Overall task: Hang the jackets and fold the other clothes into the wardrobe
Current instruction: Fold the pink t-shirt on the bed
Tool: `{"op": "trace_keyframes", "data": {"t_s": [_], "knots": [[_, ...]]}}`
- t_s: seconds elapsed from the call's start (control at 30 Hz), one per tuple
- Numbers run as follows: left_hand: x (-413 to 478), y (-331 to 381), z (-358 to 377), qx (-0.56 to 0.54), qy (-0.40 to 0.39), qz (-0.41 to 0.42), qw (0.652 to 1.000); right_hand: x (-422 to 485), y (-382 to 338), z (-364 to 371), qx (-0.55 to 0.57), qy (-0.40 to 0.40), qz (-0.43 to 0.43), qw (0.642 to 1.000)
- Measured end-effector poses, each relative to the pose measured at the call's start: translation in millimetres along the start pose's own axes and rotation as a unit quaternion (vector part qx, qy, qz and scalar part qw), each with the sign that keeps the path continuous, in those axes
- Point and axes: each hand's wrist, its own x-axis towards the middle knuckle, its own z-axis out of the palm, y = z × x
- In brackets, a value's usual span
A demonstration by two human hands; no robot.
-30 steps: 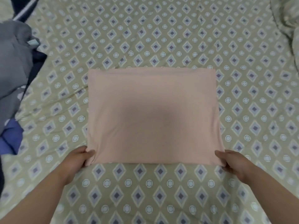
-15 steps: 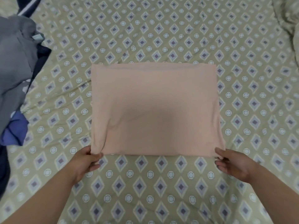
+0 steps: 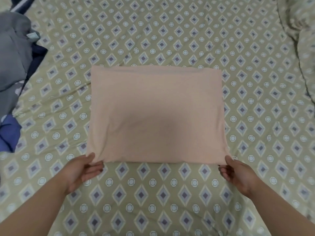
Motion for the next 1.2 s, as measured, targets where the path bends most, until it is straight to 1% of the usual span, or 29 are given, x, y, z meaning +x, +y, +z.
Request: {"op": "trace_keyframes", "data": {"t_s": [0.1,0.17,0.2,0.3,0.37,0.47,0.5,0.57,0.63,0.67,0.7,0.77,0.83,0.87,0.93,1.07,1.1,1.13,1.2], "knots": [[8,8,-29,-0.032,0.106,0.023,0.994,6,2,-14,-0.014,0.058,-0.001,0.998],[10,6,-40,-0.043,0.136,0.030,0.989,8,6,-17,-0.011,0.075,0.014,0.997],[10,3,-41,-0.050,0.139,0.031,0.988,8,8,-16,-0.007,0.078,0.023,0.997],[8,-6,-33,-0.073,0.113,0.030,0.990,8,10,-11,-0.022,0.084,0.031,0.996],[9,-9,-26,-0.073,0.099,0.034,0.992,6,8,-10,-0.035,0.084,0.017,0.996],[7,-6,-19,-0.055,0.069,0.035,0.995,2,0,-5,-0.083,0.074,-0.031,0.993],[7,-3,-18,-0.033,0.077,0.041,0.996,1,-3,-3,-0.115,0.075,-0.046,0.989],[9,1,-17,0.001,0.116,0.067,0.991,1,-7,3,-0.156,0.087,-0.069,0.982],[11,5,-16,0.012,0.150,0.093,0.984,4,-10,8,-0.153,0.086,-0.082,0.981],[12,6,-17,0.015,0.153,0.099,0.983,6,-12,10,-0.149,0.085,-0.087,0.981],[13,6,-18,0.010,0.152,0.096,0.984,8,-14,11,-0.148,0.090,-0.090,0.981],[15,4,-23,-0.038,0.151,0.079,0.985,11,-18,10,-0.138,0.109,-0.093,0.980],[17,-1,-28,-0.099,0.156,0.056,0.981,14,-18,9,-0.112,0.118,-0.079,0.984],[17,-4,-29,-0.109,0.158,0.046,0.980,13,-16,8,-0.102,0.117,-0.071,0.985],[19,-8,-31,-0.063,0.161,0.034,0.984,14,-13,5,-0.104,0.109,-0.063,0.987],[18,3,-23,0.052,0.119,0.036,0.991,9,-18,9,-0.129,0.051,-0.047,0.989],[18,9,-20,0.108,0.125,0.057,0.985,8,-21,11,-0.141,0.040,-0.043,0.988],[17,14,-14,0.181,0.142,0.083,0.970,7,-25,13,-0.156,0.034,-0.040,0.986],[15,24,-1,0.281,0.192,0.131,0.931,5,-32,17,-0.183,0.029,-0.040,0.982]]}}
